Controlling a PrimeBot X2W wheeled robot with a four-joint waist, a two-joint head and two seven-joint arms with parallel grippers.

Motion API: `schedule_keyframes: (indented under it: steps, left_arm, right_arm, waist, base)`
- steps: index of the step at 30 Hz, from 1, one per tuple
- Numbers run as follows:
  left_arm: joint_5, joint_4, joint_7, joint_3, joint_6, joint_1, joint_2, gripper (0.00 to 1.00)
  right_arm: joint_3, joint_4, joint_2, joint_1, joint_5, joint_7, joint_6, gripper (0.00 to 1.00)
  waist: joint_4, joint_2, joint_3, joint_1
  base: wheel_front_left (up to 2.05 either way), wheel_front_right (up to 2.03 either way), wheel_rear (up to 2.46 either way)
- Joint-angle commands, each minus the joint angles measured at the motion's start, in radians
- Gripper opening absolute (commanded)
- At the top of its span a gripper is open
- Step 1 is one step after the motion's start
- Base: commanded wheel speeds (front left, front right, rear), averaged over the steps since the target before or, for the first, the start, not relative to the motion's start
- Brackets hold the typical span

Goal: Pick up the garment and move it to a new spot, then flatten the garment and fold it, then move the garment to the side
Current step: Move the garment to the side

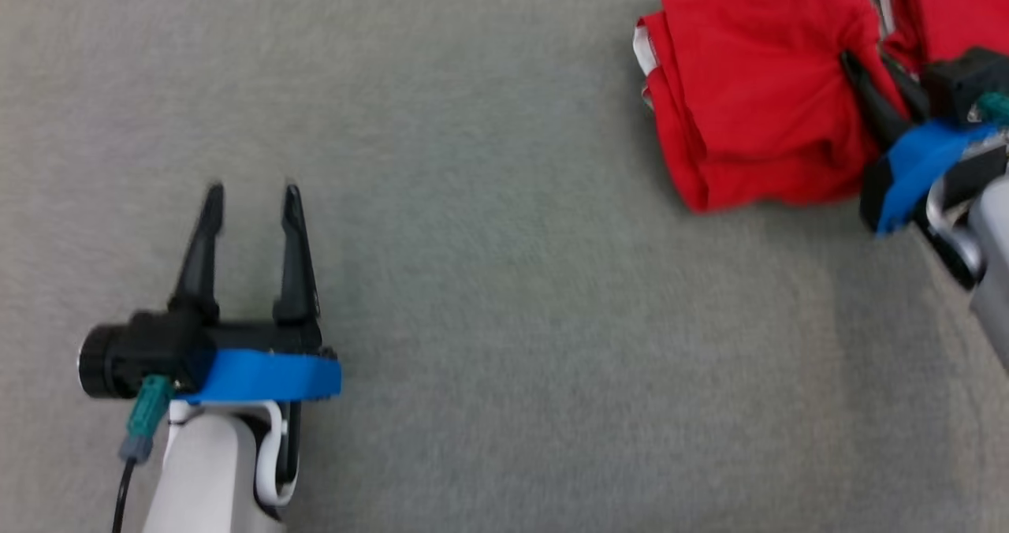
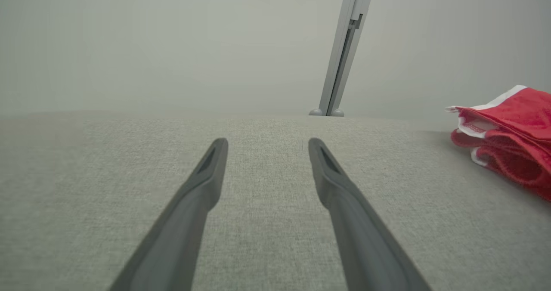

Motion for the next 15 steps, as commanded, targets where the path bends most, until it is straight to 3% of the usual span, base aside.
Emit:
schedule_keyframes:
  steps: [1, 8, 15]
  left_arm:
    - [0.010, -0.012, -0.002, 0.007, -0.001, -0.025, 0.009, 1.00]
    - [0.038, -0.070, -0.002, 0.011, -0.005, -0.056, 0.046, 1.00]
    - [0.053, -0.142, 0.023, 0.004, -0.005, -0.079, 0.077, 1.00]
  right_arm:
    - [0.012, -0.028, -0.028, -0.027, 0.028, 0.008, 0.000, 0.00]
    - [0.048, -0.134, -0.168, -0.114, 0.149, 0.037, 0.000, 0.00]
    - [0.044, -0.165, -0.288, -0.155, 0.240, 0.051, 0.000, 0.00]
  waist:
    - [-0.025, -0.0002, 0.016, -0.0003]
    - [-0.148, -0.0002, 0.098, -0.0003]
    - [-0.226, -0.0002, 0.160, -0.0003]
  base:
    - [0.00, 0.00, 0.00]
    - [0.00, 0.00, 0.00]
    - [0.00, 0.00, 0.00]
